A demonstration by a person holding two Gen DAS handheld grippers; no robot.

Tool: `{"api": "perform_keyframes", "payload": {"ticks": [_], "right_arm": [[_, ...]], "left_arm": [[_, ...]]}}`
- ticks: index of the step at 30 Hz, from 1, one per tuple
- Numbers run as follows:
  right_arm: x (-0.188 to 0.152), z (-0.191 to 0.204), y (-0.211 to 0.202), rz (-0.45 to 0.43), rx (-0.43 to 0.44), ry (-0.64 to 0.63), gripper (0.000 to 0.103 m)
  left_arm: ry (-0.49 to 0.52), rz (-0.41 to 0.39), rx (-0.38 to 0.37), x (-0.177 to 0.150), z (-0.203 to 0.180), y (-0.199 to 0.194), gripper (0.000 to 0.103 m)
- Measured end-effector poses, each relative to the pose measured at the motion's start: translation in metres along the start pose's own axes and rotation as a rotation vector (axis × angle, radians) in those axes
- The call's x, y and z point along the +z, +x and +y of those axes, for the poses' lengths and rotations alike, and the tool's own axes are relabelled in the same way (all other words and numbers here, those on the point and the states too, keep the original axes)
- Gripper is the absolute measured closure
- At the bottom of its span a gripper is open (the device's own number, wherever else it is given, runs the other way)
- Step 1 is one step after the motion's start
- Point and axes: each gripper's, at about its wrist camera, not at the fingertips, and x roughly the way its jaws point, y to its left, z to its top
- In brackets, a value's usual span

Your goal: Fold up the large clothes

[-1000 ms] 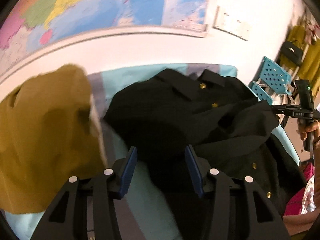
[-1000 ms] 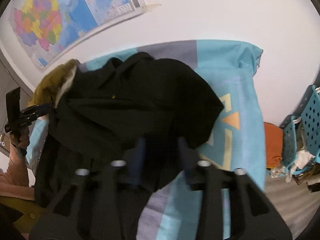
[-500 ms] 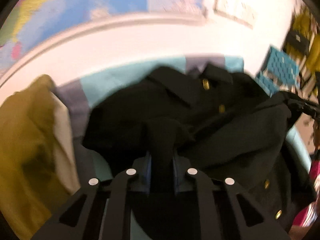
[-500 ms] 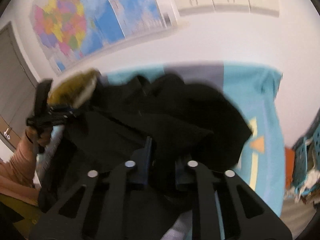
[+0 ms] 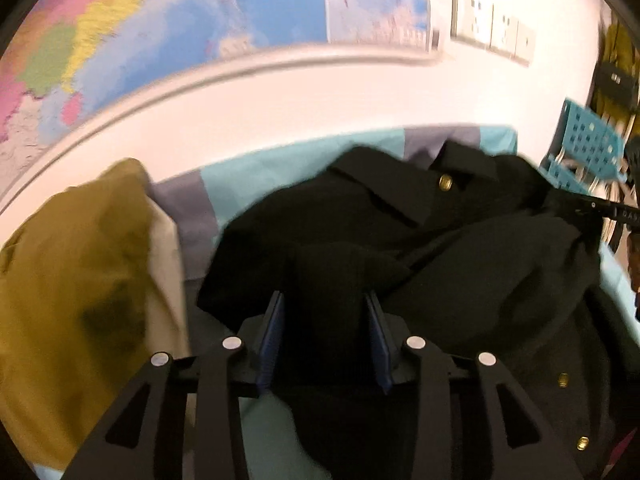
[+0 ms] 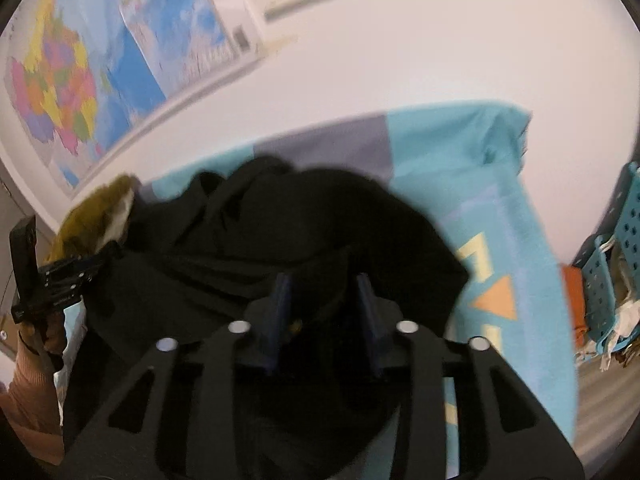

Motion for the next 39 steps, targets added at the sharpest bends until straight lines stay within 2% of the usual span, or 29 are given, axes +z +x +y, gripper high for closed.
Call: {"api": "perform_keyframes", "payload": {"ticks": [3,5,8,10,13,16,20,24,27,29,32,34,37,39], "right_arm": [[-0.002,0.011,-0.038,-0.096,0.017,-0.05,0.066],[-0.008,0.027,-0.047,-0.104,0.061,-0.108,0.065],[-0.017,0.059,-0.035,-0.036,0.103,-0.234,0.066],[-0.021,0.066,-0.015,0.017,0.082,-0.271,0.066],[-0.024,0.057,0.022,0.089,0.041,-0.243,0.07],[-0.022,0.05,0.038,0.109,0.05,-0.203,0.071],[-0.021,0.06,0.013,0.073,0.066,-0.206,0.053],[-0.04,0.067,-0.036,0.036,0.12,-0.227,0.052],[-0.063,0.068,-0.057,0.066,0.163,-0.229,0.052],[-0.077,0.076,-0.056,0.102,0.169,-0.254,0.052],[-0.1,0.079,-0.044,0.175,0.119,-0.28,0.053],[-0.108,0.074,-0.034,0.197,0.079,-0.258,0.054],[-0.109,0.069,-0.039,0.171,0.097,-0.207,0.053],[-0.108,0.067,-0.055,0.132,0.129,-0.175,0.049]], "left_arm": [[0.024,-0.063,-0.025,-0.009,-0.004,-0.027,0.063],[0.058,-0.073,-0.087,-0.017,-0.014,-0.04,0.063],[0.096,-0.026,-0.16,-0.028,-0.029,-0.032,0.061],[0.095,0.005,-0.155,-0.032,-0.032,-0.018,0.061],[0.067,0.047,-0.148,-0.038,-0.03,0.005,0.062],[0.057,0.06,-0.126,-0.04,-0.028,0.014,0.058],[0.048,0.036,-0.078,-0.046,-0.026,-0.002,0.053],[0.01,0.006,-0.105,-0.061,-0.013,-0.036,0.048],[-0.01,0.009,-0.146,-0.078,-0.008,-0.052,0.046],[-0.025,0.023,-0.169,-0.093,-0.008,-0.06,0.043],[-0.04,0.055,-0.208,-0.114,-0.013,-0.062,0.04],[-0.044,0.082,-0.193,-0.122,-0.018,-0.057,0.04],[-0.074,0.129,-0.2,-0.134,-0.019,-0.053,0.041],[-0.106,0.124,-0.229,-0.14,-0.016,-0.061,0.04]]}}
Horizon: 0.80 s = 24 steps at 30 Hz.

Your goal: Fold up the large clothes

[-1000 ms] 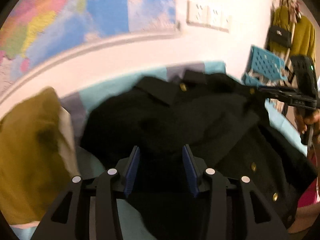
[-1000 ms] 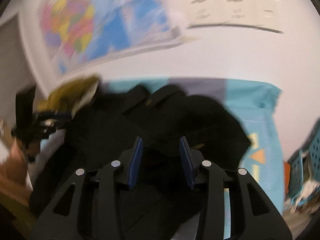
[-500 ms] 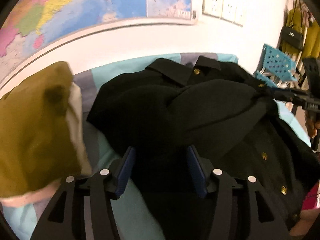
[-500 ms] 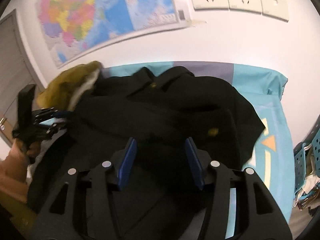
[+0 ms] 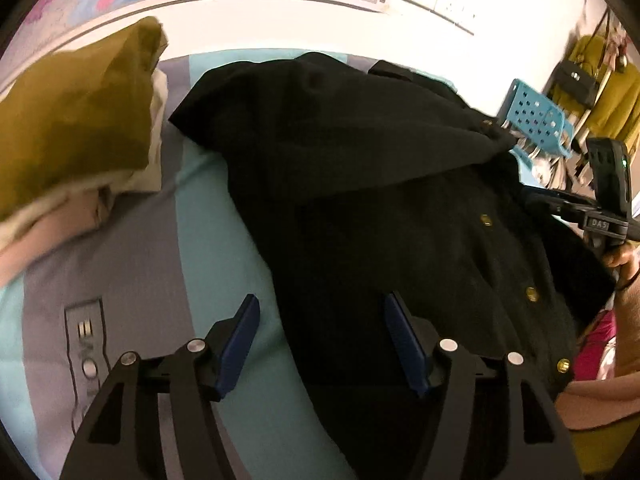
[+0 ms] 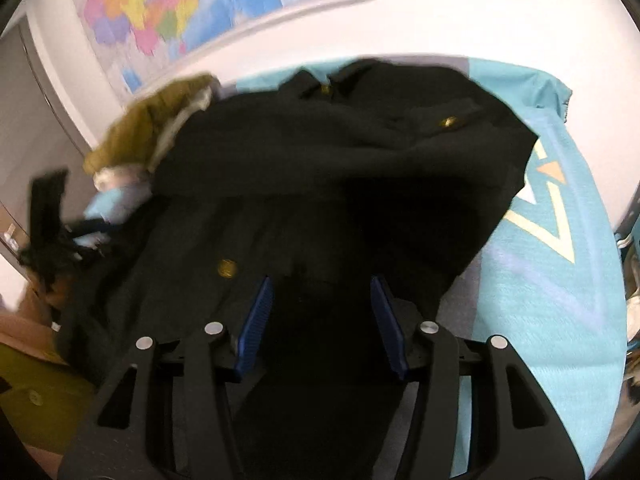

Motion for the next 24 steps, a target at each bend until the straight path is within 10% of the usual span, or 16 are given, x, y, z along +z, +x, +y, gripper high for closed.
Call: {"api": "perform_keyframes", "payload": {"ticks": [12,24], "right_arm": [[-0.055,-0.029,-0.064,-0.057,0.066,0.236,0.024],[-0.087,-0.023,-0.055,-0.013,0.252,0.296,0.014]], "left_arm": [[-0.099,0.033,-0.144,-0.034,0.003,-0.026,0.028],[-0.189,0.102,-0.47,-0.063,-0.01,-0.02,0.014]]}}
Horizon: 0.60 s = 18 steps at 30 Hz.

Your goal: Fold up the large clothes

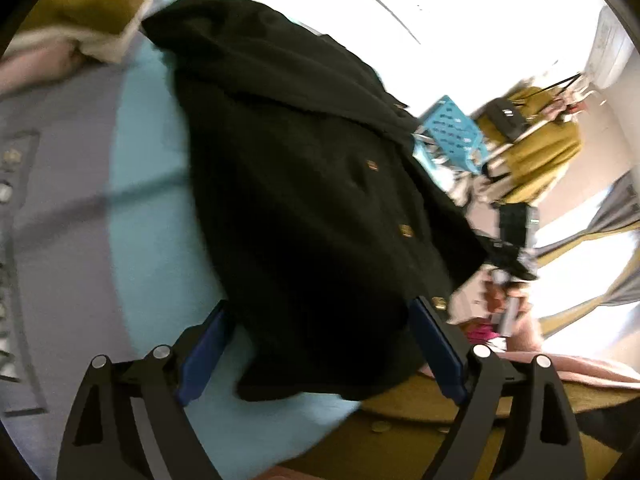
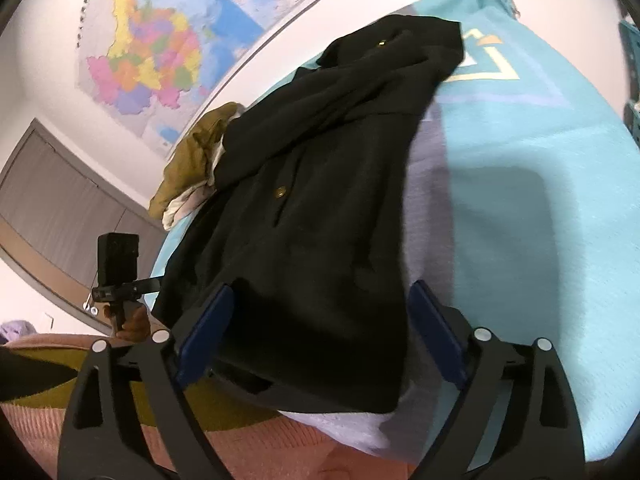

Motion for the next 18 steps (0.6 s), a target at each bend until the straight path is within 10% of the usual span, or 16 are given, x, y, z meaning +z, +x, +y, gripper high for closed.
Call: {"api": "perform_keyframes", "payload": {"ticks": [8,11,13,18], "right_arm": [[0.002,0.008,0.01,0.034,0.033,-0.049,0.023],[0.001,0.004,0.018,0.066,0.071,-0.014,0.073],[-0.002,0.001,0.023,0.069,0.096,0.01,0.078],[-0.004,0.025,-0.019,-0.102,0.13,-0.034,0.089]], "left_arm": [[-0.038,-0.028,-0.053,0.006,0.001,0.008,0.016],[-0.03,-0.022,0.046,0.008,-0.005,0.01,0.045],[-0.058,-0.024,0.101,0.008,-0.005,0.009,0.073],[-0.08,-0.071,0.061,0.003,-0.009,-0.016,0.087]]}}
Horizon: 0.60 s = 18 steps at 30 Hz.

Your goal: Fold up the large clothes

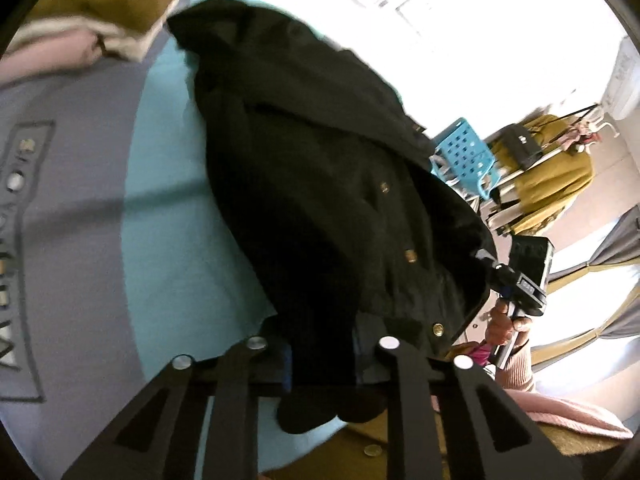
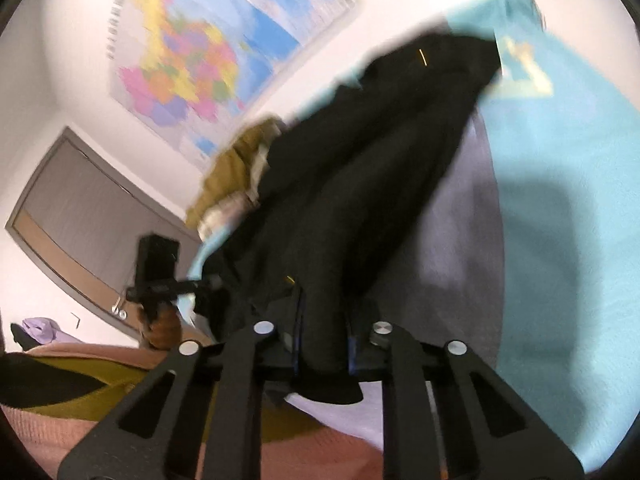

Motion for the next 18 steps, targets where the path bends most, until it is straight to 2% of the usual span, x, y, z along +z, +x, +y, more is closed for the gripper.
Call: {"api": "perform_keyframes", "payload": {"ticks": [5,9,11,13,15,17,18], "right_arm": [[0.003,0.039,-0.041,-0.099,0.027,-0.092,0.089],[-0.004,0.066,-0.049,-0.109,0.081,-0.151,0.089],[-0.01,0.062,-0.045,-0.086,0.088,-0.138,0.089],[-0.02,0.046,-0.034,-0.032,0.07,-0.083,0.087],[-0.035,0.024,-0.02,0.034,0.055,-0.015,0.08],[-0.046,0.011,-0.01,0.072,0.052,0.028,0.069],[-0.051,0.004,-0.004,0.092,0.028,0.051,0.063]], "left_arm": [[0.079,-0.089,0.042,-0.002,-0.013,-0.053,0.096],[0.105,-0.136,0.044,-0.007,-0.019,-0.083,0.097],[0.096,-0.106,0.04,-0.013,-0.01,-0.076,0.097],[0.055,-0.044,0.036,-0.017,0.003,-0.058,0.097],[0.023,0.01,0.034,-0.021,0.018,-0.04,0.095],[-0.001,0.037,0.016,-0.024,0.029,-0.028,0.087],[-0.004,0.04,-0.004,-0.024,0.031,-0.025,0.079]]}}
